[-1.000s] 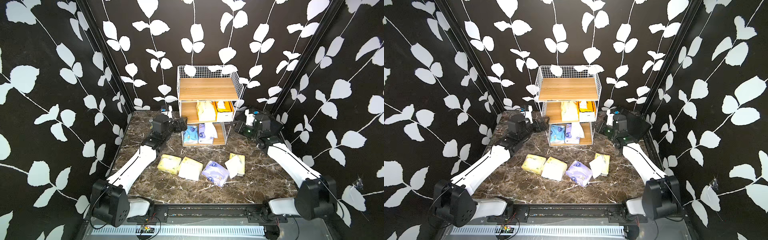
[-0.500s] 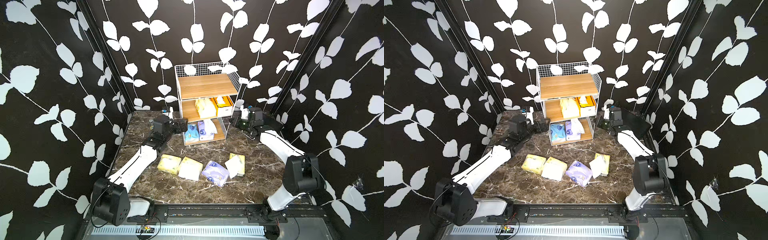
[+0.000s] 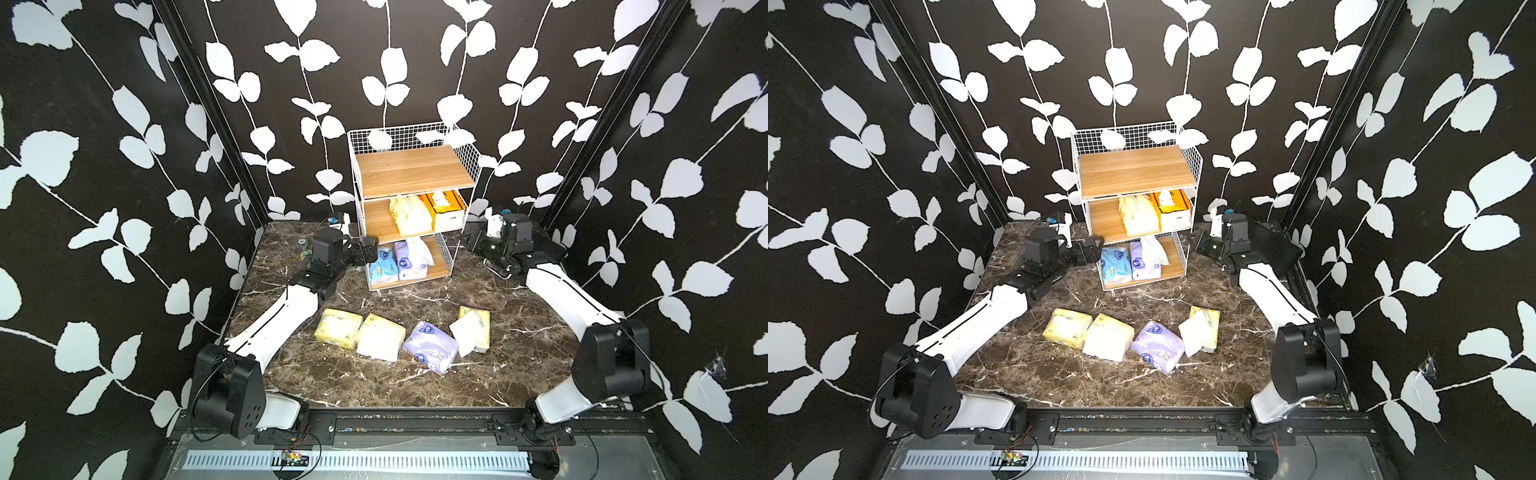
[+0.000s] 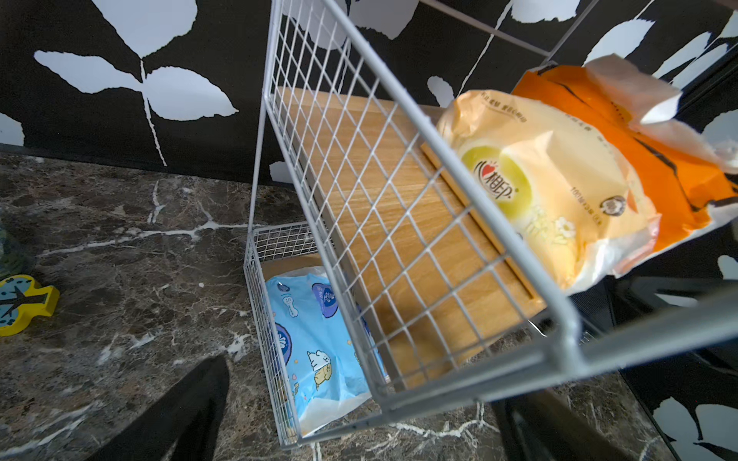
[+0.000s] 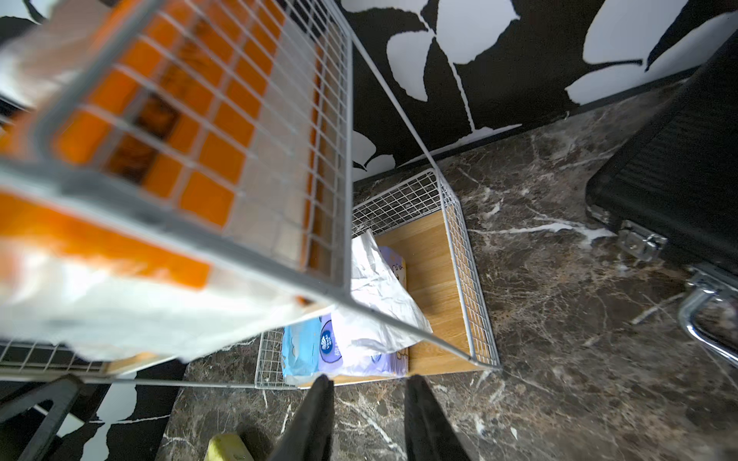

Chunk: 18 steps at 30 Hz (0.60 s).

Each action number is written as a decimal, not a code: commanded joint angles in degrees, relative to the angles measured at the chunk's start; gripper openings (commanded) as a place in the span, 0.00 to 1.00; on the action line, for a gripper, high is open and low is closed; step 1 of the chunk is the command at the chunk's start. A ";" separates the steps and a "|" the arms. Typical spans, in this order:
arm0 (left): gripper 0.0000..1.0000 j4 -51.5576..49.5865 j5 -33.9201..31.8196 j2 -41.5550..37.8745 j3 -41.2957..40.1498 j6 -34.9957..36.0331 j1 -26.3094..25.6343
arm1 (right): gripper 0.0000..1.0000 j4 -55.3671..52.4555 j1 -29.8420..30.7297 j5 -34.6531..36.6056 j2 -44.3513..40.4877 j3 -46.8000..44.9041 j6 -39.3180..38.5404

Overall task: Remove the tissue boxes from the shelf
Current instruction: Adjust the shelf at the center of the board, then pick up a box of tissues from the shelf.

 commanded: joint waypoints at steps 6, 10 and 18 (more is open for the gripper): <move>0.99 -2.65 -0.10 -0.89 3.85 1.20 0.11 | 0.35 1.67 4.83 4.93 -12.51 -6.91 2.72; 0.99 -6.23 1.47 -2.39 5.78 4.32 0.18 | 0.48 5.94 10.50 9.64 -13.68 -7.57 6.15; 0.99 -10.55 5.61 -1.88 7.79 11.69 0.09 | 0.55 14.77 19.66 19.40 -7.70 -4.88 13.02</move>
